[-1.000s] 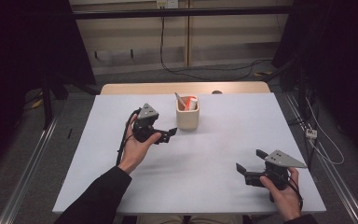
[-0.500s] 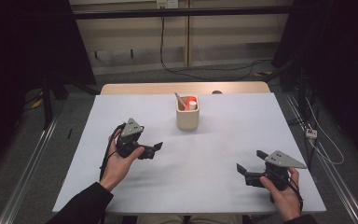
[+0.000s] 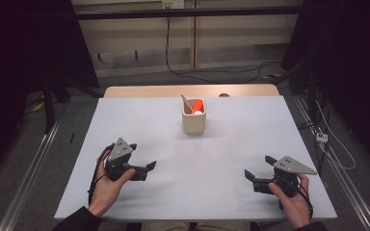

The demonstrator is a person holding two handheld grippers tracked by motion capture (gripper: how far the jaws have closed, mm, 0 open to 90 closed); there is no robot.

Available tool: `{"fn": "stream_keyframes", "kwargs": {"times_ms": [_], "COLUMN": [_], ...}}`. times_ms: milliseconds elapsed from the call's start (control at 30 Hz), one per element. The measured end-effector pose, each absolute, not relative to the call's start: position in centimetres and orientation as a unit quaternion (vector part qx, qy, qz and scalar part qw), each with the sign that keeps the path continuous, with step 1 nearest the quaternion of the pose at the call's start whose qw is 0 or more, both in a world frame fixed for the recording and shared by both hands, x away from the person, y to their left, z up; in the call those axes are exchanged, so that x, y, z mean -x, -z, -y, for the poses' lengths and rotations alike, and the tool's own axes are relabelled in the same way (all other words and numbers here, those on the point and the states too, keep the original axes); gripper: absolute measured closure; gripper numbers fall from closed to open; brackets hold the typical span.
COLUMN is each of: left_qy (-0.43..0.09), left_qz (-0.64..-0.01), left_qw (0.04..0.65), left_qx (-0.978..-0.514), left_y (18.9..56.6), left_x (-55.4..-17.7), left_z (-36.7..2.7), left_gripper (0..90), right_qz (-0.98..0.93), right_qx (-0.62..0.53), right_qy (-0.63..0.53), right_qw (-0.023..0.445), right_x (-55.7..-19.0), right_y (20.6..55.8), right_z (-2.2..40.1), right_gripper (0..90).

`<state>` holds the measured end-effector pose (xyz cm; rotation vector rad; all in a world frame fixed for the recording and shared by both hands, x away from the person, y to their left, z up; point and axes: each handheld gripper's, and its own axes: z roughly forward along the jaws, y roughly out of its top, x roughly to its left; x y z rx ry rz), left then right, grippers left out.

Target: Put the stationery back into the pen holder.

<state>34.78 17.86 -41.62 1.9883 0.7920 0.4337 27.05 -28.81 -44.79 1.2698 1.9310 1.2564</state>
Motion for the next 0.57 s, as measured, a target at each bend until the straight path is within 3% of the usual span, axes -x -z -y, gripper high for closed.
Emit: {"fn": "stream_keyframes", "kwargs": {"times_ms": [567], "left_qy": [-0.186], "left_qz": [-0.361], "left_qw": [0.479], "left_qx": [-0.778], "left_y": [43.1], "left_x": [-32.5], "left_z": [-20.1], "left_gripper": [5.9], "right_qz": [-0.71], "right_qx": [-0.465], "right_qy": [-0.463], "right_qw": [0.254], "right_x": [-27.2], "right_y": [44.9], "right_z": [28.8], "right_gripper": [6.7]}}
